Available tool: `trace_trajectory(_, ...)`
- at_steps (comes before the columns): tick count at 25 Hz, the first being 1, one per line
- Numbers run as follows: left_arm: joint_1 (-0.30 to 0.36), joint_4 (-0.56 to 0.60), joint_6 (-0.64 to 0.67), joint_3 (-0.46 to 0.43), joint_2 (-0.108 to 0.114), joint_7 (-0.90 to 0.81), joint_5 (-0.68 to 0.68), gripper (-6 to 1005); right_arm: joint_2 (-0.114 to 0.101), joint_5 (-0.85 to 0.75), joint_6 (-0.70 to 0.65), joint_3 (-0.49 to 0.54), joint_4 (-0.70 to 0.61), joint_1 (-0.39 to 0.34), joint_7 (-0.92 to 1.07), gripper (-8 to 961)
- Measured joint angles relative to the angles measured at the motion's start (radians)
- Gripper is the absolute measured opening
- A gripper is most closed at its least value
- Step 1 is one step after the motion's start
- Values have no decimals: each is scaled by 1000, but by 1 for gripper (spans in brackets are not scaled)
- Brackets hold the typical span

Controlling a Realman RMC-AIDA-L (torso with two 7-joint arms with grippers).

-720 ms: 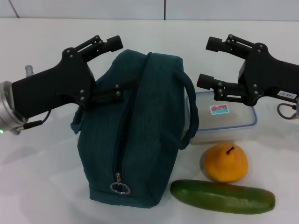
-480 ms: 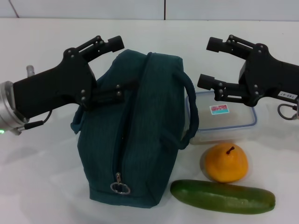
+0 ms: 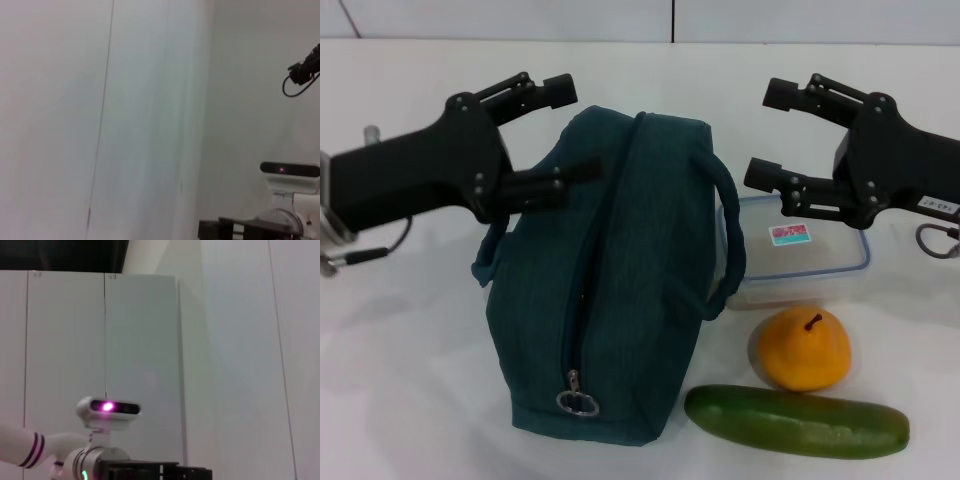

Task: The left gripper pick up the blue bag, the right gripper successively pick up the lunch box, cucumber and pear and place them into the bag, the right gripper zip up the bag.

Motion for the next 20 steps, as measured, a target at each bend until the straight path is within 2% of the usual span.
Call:
trace_trajectory(1, -3, 58, -1, -3, 10, -103, 30, 886, 0, 1, -4, 0, 0, -1, 0, 832)
trace_trajectory(3, -5, 113, -2, -6, 17, -193, 45, 885, 0, 6, -13, 1, -1, -10, -2, 831)
trace_trajectory(5, -4, 146, -3, -6, 19, -239, 47, 885, 0, 13, -17, 1, -5, -16, -4, 831)
trace_trajectory(6, 0, 218, -10, -7, 20, -324, 57, 885, 0, 18, -19, 2, -11, -22, -5, 830)
trace_trajectory(9, 5, 333, -47, -7, 19, -468, 111, 885, 0, 28, -28, 3, -28, -39, -3, 829)
trace_trajectory(11, 6, 406, -75, -8, 10, -552, 182, 885, 0, 34, -36, 4, -41, -47, -2, 829)
trace_trajectory(17, 4, 476, -83, -8, -16, -640, 323, 884, 0, 41, -43, 4, -49, -51, 1, 827)
trace_trajectory(20, 3, 479, -84, -9, -16, -663, 342, 884, 0, 42, -45, 4, -50, -48, 1, 826)
